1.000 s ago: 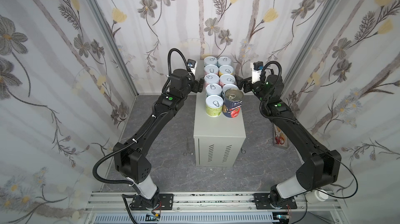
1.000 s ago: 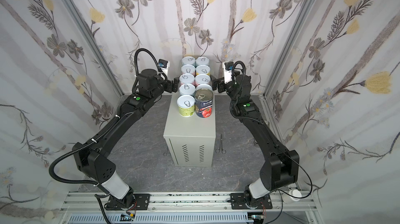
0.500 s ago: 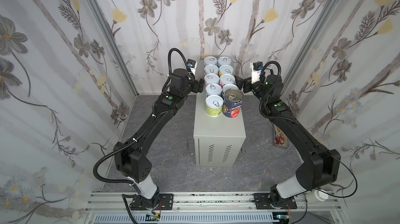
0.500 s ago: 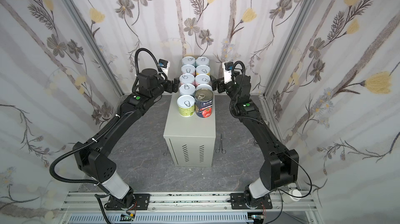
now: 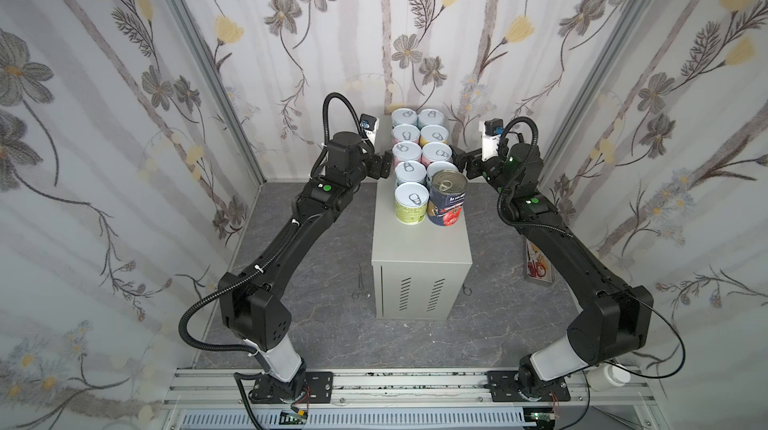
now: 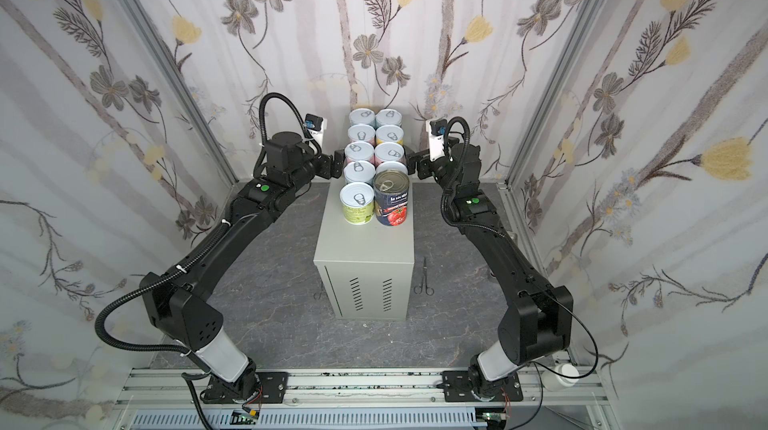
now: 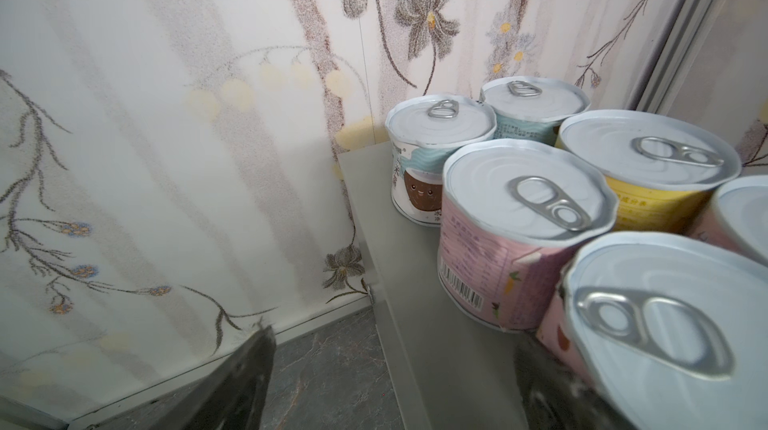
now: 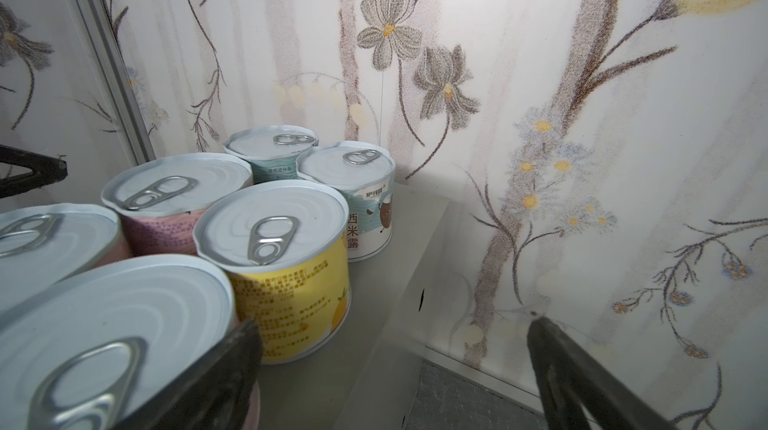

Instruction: Place and organize the canned foods onto the counter

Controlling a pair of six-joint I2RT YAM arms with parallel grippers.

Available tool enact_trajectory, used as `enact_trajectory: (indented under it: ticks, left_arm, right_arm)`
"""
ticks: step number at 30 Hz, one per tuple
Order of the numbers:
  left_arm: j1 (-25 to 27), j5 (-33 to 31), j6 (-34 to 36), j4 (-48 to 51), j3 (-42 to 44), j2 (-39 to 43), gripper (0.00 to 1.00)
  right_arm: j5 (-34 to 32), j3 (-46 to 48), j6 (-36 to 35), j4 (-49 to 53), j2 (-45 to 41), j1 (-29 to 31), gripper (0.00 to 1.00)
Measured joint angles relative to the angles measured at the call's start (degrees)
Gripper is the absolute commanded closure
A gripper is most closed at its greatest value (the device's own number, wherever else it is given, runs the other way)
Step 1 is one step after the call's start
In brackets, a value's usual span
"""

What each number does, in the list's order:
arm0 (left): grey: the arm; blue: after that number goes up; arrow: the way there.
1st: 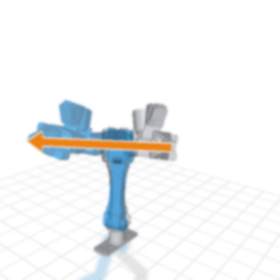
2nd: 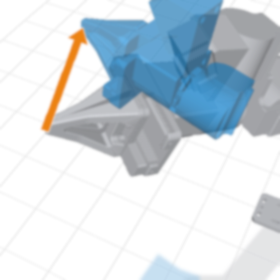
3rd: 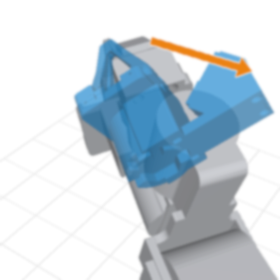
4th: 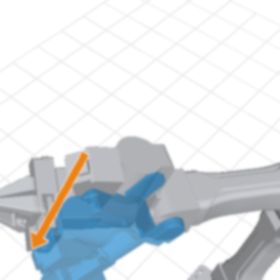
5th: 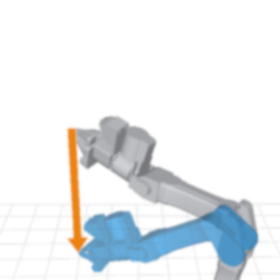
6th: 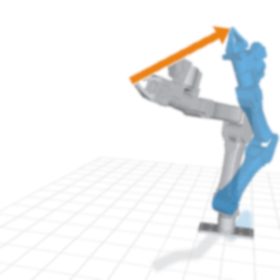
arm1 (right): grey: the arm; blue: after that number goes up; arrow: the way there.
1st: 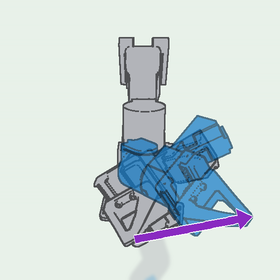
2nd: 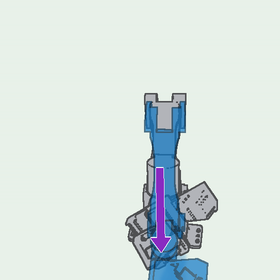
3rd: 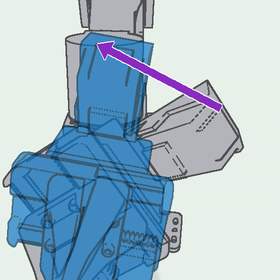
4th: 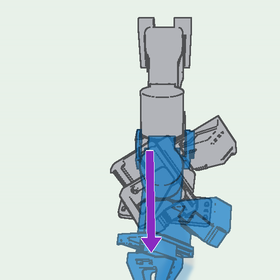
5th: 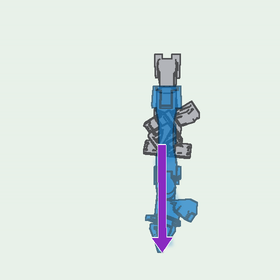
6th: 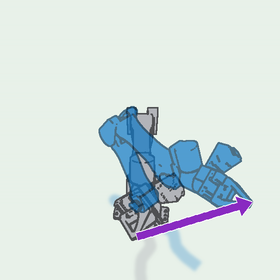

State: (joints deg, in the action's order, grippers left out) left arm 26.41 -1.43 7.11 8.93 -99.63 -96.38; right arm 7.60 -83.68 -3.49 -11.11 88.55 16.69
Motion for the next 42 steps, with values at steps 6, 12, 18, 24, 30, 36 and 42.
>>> enact_trajectory:
  ticks: [6, 12, 18, 24, 30, 36, 42]
  left_arm:
    - [0.0, 0.2, 0.0, 0.5, -0.2, 0.0, 0.09]
    - [0.0, 0.3, -0.1, 0.7, -0.2, 0.0, 0.09]
    - [0.0, 0.4, -0.1, 0.9, -0.3, 0.0, 0.09]
    - [0.0, 0.4, -0.2, 0.9, -0.3, 0.0, 0.09]
    - [0.0, 0.4, -0.5, 1.0, -0.3, 0.0, 0.08]
    - [0.0, 0.4, -0.7, 1.1, -0.3, 0.0, 0.08]
    - [0.0, 0.4, -1.1, 1.2, -0.3, 0.0, 0.08]
  right_arm:
    - [0.0, 0.0, 0.0, 0.0, 0.0, 0.0, 0.00]
    - [0.0, 0.0, 0.0, 0.1, 0.0, 0.0, 0.00]
    - [0.0, 0.0, 0.0, 0.2, 0.0, 0.0, 0.00]
    - [0.0, 0.0, 0.0, 0.2, 0.0, 0.0, 0.00]
    - [0.0, 0.0, 0.0, 0.3, 0.0, 0.0, 0.00]
    - [0.0, 0.4, 0.0, 0.6, -0.1, 0.0, 0.00]
    - [-0.1, 0.7, 0.0, 0.7, -0.2, 0.0, 0.00]
